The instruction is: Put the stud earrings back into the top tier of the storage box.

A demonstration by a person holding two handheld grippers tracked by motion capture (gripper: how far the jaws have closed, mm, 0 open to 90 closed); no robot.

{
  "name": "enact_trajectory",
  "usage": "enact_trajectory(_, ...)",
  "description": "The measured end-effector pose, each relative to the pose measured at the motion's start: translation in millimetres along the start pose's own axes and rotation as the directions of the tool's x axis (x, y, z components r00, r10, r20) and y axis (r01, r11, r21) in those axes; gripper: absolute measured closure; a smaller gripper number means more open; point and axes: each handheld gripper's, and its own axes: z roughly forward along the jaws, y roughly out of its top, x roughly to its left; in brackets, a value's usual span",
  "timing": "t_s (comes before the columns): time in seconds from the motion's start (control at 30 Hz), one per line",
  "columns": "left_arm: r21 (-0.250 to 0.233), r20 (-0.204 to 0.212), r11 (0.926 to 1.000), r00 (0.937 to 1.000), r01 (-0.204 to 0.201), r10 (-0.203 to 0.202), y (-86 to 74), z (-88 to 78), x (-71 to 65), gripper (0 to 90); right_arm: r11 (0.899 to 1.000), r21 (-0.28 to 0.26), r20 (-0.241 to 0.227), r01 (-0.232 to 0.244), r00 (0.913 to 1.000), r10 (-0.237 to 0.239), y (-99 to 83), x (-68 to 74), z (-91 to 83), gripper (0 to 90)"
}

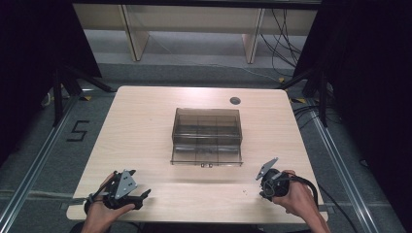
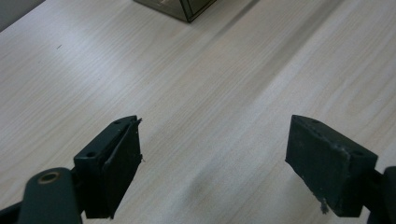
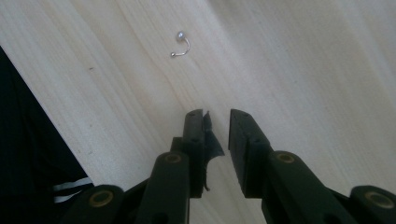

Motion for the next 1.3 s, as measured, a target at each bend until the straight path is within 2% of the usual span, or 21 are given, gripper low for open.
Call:
enact_trajectory(0.1, -0.014, 0.003, 0.9998, 0.9999, 0.015, -0.015, -0.2, 1.2, -1.8, 17.5, 1.000, 0.019, -0.016, 0.021, 0.9997, -0.020, -0.5, -2.5, 4.8, 78.4)
enact_trajectory(0.13, -0.003, -0.008, 1.0000, 1.0000, 0.002, -0.002, -0.1, 0.7, -0.8, 17.6, 0.999, 0.037, -0.015, 0.004, 0.9999, -0.003, -0.3, -1.1, 6.9, 78.9)
enact_trajectory(0.23, -0.011, 0.007, 0.9999, 0.9999, 0.011, -0.011, -0.2, 1.2, -1.0, 17.6, 0.999, 0.047, -0.018, 0.011, 0.9998, -0.010, 1.1, -2.1, 6.8, 79.4)
enact_trajectory(0.3, -0.001, -0.009, 1.0000, 1.0000, -0.002, 0.002, -0.1, 0.5, -0.2, 17.6, 0.998, 0.059, -0.028, 0.013, 0.9995, -0.011, 2.7, -2.4, 8.1, 80.1)
enact_trajectory(0.33, -0.014, 0.011, 0.9998, 0.9999, 0.012, -0.011, 0.0, 0.9, -0.5, 17.6, 0.998, 0.059, -0.032, 0.028, 0.9991, -0.026, 3.7, -3.6, 9.4, 80.4)
enact_trajectory(0.4, -0.014, 0.007, 0.9999, 1.0000, -0.002, 0.002, 0.6, -0.6, -0.1, 17.6, 0.995, 0.086, -0.038, 0.040, 0.9986, -0.037, 5.8, -4.4, 13.7, 81.3)
enact_trajectory(0.43, 0.014, 0.014, 0.9991, 0.9991, -0.040, 0.040, 1.2, -2.9, 1.9, 17.5, 0.995, 0.094, -0.044, 0.029, 0.9987, -0.024, 6.2, -4.0, 15.6, 82.1)
enact_trajectory(0.47, 0.004, 0.013, 0.9995, 0.9994, -0.031, 0.031, 1.2, -2.2, 0.9, 17.5, 0.994, 0.107, -0.053, -0.001, 0.9986, 0.007, 6.5, -2.4, 17.5, 83.8)
enact_trajectory(0.53, 0.016, 0.014, 0.9989, 0.9990, -0.044, 0.043, 1.6, -2.2, 1.4, 17.6, 0.994, 0.103, -0.068, 0.040, 0.9971, -0.033, 7.8, -6.3, 18.6, 85.9)
enact_trajectory(0.57, -0.005, 0.011, 0.9993, 0.9993, -0.036, 0.036, 2.0, -0.9, 0.6, 17.5, 0.991, 0.131, -0.064, 0.020, 0.9979, -0.012, 9.6, -4.0, 17.3, 86.1)
enact_trajectory(0.6, -0.024, 0.008, 0.9997, 1.0000, -0.001, 0.001, 1.6, 1.2, -1.5, 17.5, 0.990, 0.142, -0.066, 0.019, 0.9977, -0.010, 10.9, -2.7, 16.9, 86.4)
enact_trajectory(0.7, -0.026, 0.008, 0.9997, 1.0000, -0.001, 0.001, 1.6, 1.4, -1.8, 17.6, 0.983, 0.166, -0.085, 0.077, 0.9944, -0.063, 16.5, -3.9, 18.5, 86.8)
enact_trajectory(0.8, -0.018, 0.008, 0.9998, 0.9999, -0.012, 0.012, 1.6, 0.3, -0.4, 17.7, 0.974, 0.212, -0.071, 0.074, 0.9957, -0.060, 20.3, -4.1, 19.6, 86.9)
enact_trajectory(0.83, -0.023, 0.003, 0.9997, 1.0000, -0.005, 0.006, 1.4, 0.8, -0.7, 17.8, 0.974, 0.213, -0.079, 0.073, 0.9952, -0.057, 21.1, -3.4, 19.9, 86.9)
enact_trajectory(0.87, -0.024, 0.003, 0.9997, 1.0000, -0.004, 0.004, 1.2, 1.0, -0.7, 17.8, 0.974, 0.206, -0.102, 0.100, 0.9915, -0.080, 21.7, -4.5, 19.8, 86.9)
enact_trajectory(0.93, -0.016, 0.007, 0.9998, 0.9999, -0.013, 0.013, 1.3, 0.7, -0.2, 17.8, 0.977, 0.199, -0.084, 0.078, 0.9945, -0.062, 21.1, -5.7, 14.5, 86.9)
enact_trajectory(0.97, -0.006, 0.009, 0.9992, 0.9992, -0.040, 0.040, 2.0, -0.6, 1.1, 17.8, 0.979, 0.192, -0.089, 0.070, 0.9946, -0.054, 21.7, -5.5, 11.9, 86.9)
enact_trajectory(1.0, -0.023, 0.009, 0.9997, 0.9999, -0.004, 0.004, 1.4, 1.4, -1.2, 17.9, 0.980, 0.193, -0.072, 0.047, 0.9969, -0.034, 21.2, -5.3, 8.0, 86.9)
enact_trajectory(1.07, -0.023, 0.006, 0.9996, 0.9998, -0.017, 0.017, 1.7, 0.6, -0.5, 18.0, 0.983, 0.171, -0.079, 0.068, 0.9954, -0.055, 21.3, -8.3, 2.9, 86.9)
enact_trajectory(1.13, 0.009, 0.011, 0.9988, 0.9988, -0.047, 0.047, 2.2, -1.2, 1.7, 18.0, 0.986, 0.152, -0.077, 0.073, 0.9951, -0.062, 22.8, -11.1, -5.6, 86.9)
enact_trajectory(1.3, 0.002, 0.009, 0.9995, 0.9995, -0.030, 0.030, 2.1, -0.1, 0.9, 18.0, 0.989, 0.126, -0.072, 0.072, 0.9954, -0.063, 28.8, -13.4, -17.6, 86.9)
